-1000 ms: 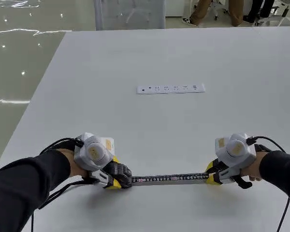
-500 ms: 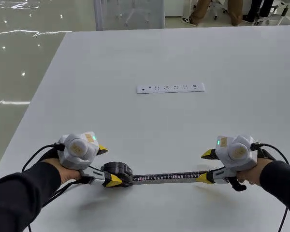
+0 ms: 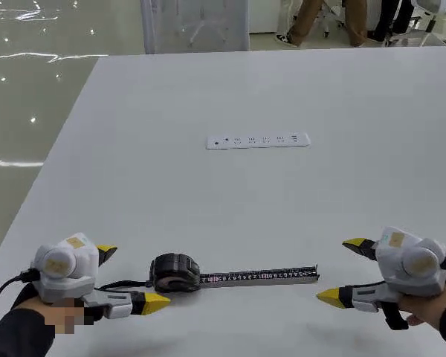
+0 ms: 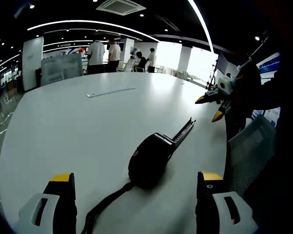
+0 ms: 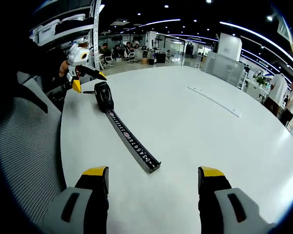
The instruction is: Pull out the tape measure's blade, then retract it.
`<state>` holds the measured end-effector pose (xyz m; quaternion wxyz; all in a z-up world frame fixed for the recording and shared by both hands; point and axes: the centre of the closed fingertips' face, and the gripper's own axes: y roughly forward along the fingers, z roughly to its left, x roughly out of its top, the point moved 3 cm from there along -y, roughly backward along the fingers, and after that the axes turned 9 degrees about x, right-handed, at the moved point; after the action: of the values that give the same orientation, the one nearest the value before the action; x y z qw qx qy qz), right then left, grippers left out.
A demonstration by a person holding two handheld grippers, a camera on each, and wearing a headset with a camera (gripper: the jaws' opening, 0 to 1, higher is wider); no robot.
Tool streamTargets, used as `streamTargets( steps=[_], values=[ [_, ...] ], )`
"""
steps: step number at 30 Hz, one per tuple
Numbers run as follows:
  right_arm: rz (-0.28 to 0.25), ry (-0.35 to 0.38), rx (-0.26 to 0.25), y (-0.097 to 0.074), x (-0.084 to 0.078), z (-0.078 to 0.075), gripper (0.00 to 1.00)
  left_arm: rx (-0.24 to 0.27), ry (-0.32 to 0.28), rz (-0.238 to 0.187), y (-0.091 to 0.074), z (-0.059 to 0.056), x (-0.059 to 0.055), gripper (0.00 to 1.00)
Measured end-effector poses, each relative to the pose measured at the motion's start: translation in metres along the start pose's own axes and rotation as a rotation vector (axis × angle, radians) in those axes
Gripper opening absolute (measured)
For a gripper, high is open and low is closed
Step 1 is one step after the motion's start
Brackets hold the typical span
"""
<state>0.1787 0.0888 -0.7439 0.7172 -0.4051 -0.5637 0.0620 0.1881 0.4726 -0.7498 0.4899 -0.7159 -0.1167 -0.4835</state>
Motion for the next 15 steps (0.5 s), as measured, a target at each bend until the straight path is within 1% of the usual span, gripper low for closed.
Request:
streamTargets(
  steps=[1, 2, 3, 8, 9, 10, 11, 13, 15],
  values=[
    [-0.012, 0.014, -0.019, -0.006, -0.002, 0.001, 0.73, 0.004, -0.018, -0.006, -0.004, 0.001, -0.002, 1.00],
    [-0.017, 0.017, -0.027, -0.010, -0.003, 0.001, 0.74, 0.011, -0.027, 0.002, -0.007, -0.001, -0.005, 1.00],
    [-0.019, 0.019, -0.038, -0.016, -0.006, 0.002, 0.75, 0.027, -0.020, -0.002, -0.012, 0.000, -0.007, 1.00],
    [-0.018, 0.027, -0.073, -0.037, -0.020, 0.007, 0.82, 0.053, -0.020, -0.021, -0.029, -0.003, -0.013, 1.00],
    [-0.013, 0.029, -0.079, -0.040, -0.024, 0.007, 0.83, 0.057, -0.015, -0.034, -0.032, -0.004, -0.014, 1.00],
    [-0.008, 0.032, -0.083, -0.043, -0.027, 0.007, 0.83, 0.065, -0.001, -0.054, -0.034, -0.001, -0.013, 1.00],
    [-0.001, 0.035, -0.086, -0.048, -0.033, 0.008, 0.84, 0.073, 0.001, -0.055, -0.038, 0.000, -0.016, 1.00],
    [0.005, 0.054, -0.096, -0.055, -0.042, 0.010, 0.86, 0.088, -0.021, -0.048, -0.046, 0.001, -0.019, 1.00],
    [0.006, 0.071, -0.107, -0.062, -0.047, 0.012, 0.89, 0.101, -0.026, -0.048, -0.053, 0.001, -0.019, 1.00]
  ],
)
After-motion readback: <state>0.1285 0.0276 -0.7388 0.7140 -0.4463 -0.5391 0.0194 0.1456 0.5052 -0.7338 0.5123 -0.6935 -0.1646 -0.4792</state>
